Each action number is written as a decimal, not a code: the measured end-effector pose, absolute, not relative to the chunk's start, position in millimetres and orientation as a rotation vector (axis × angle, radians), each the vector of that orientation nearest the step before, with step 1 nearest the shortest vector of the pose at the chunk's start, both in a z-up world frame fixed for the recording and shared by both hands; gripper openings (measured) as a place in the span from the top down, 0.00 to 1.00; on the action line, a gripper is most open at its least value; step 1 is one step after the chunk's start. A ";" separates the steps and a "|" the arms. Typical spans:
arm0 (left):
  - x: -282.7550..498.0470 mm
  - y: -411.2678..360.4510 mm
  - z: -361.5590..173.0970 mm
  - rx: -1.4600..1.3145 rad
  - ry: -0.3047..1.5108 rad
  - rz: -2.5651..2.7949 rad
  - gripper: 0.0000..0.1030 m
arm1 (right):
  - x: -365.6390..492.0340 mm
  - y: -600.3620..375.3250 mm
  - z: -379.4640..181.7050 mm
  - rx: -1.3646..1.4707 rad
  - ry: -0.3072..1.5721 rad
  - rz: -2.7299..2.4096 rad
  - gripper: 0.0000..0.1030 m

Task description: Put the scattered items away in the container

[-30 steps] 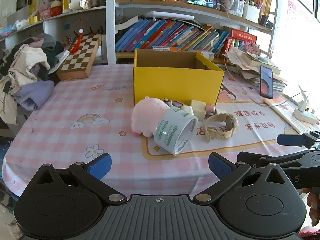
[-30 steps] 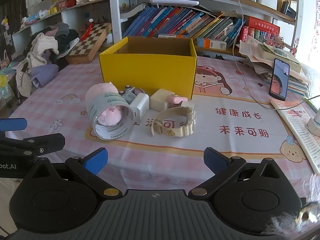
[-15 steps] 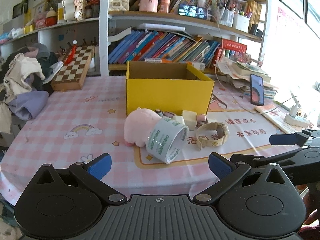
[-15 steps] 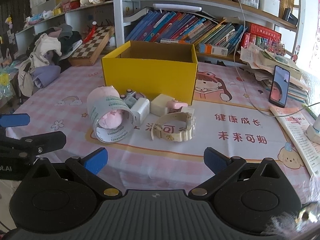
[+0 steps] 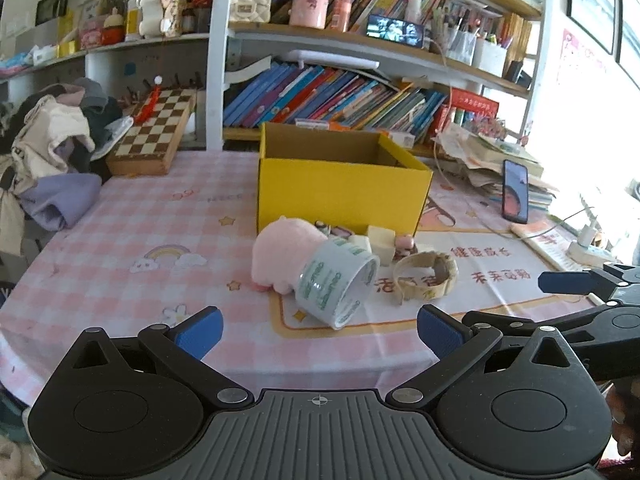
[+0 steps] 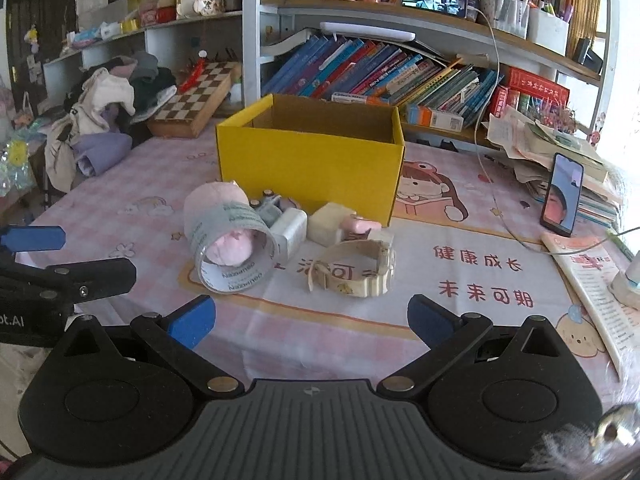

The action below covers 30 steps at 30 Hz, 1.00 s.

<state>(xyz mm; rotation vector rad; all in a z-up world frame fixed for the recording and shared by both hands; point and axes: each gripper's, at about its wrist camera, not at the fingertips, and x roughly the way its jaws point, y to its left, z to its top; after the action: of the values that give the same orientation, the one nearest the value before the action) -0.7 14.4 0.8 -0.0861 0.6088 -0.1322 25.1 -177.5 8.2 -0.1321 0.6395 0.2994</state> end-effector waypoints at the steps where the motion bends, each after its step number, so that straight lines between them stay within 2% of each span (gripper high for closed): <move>1: -1.3 14.4 0.8 -0.087 0.609 -0.136 0.00 | 25.4 -177.3 7.7 -0.134 0.644 0.294 0.00; 30: -11.5 17.1 5.2 -0.022 0.595 -0.190 0.00 | 14.3 -167.0 3.2 -0.135 0.694 0.300 0.00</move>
<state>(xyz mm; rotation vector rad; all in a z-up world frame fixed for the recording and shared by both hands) -11.5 17.1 5.2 -0.0225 0.5949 -0.1903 14.3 -167.0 3.2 -0.1352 0.6943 0.2996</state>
